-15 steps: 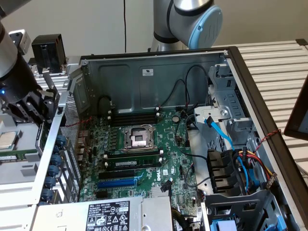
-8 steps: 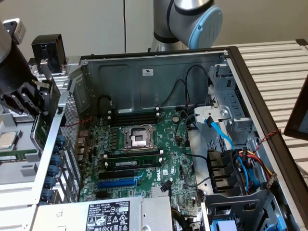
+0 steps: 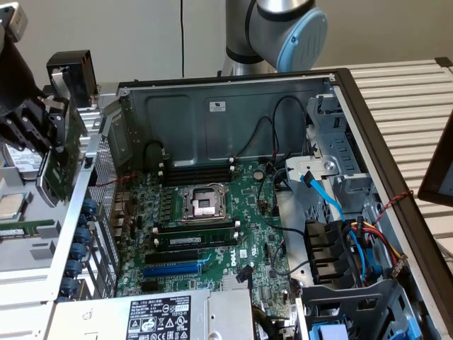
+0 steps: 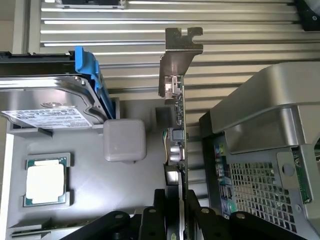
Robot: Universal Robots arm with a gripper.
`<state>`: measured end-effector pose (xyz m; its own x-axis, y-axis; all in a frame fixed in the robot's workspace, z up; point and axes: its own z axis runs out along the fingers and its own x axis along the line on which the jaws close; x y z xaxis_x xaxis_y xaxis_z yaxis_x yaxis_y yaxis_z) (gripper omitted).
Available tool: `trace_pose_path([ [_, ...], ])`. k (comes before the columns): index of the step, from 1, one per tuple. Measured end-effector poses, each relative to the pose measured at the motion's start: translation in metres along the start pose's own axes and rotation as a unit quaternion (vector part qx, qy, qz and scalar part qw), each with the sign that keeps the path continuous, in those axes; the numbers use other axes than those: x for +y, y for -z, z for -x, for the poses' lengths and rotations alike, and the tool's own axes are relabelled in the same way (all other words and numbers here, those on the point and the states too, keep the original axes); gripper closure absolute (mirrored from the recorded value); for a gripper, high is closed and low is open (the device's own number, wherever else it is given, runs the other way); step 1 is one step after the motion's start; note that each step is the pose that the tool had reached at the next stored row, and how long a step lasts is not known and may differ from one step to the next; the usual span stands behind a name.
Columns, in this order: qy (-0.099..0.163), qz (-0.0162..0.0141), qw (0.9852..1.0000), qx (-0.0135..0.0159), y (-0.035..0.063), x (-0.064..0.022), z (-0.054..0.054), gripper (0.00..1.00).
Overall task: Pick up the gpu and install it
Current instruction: 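Pick up the gpu and move the gpu toward the slot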
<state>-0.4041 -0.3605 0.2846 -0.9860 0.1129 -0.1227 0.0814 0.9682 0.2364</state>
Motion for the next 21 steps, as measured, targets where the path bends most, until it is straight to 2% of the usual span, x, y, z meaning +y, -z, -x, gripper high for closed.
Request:
trace_pose_path([
  [13, -0.002, 0.0000, 1.0000, -0.0003, 0.0577, 0.0121, 0.005, 0.72],
  [18, -0.004, -0.0003, 1.0000, -0.0004, 0.0801, 0.0146, 0.008, 0.72],
  [21, -0.006, -0.0006, 1.0000, 0.0007, 0.0942, 0.0146, 0.010, 0.72],
])
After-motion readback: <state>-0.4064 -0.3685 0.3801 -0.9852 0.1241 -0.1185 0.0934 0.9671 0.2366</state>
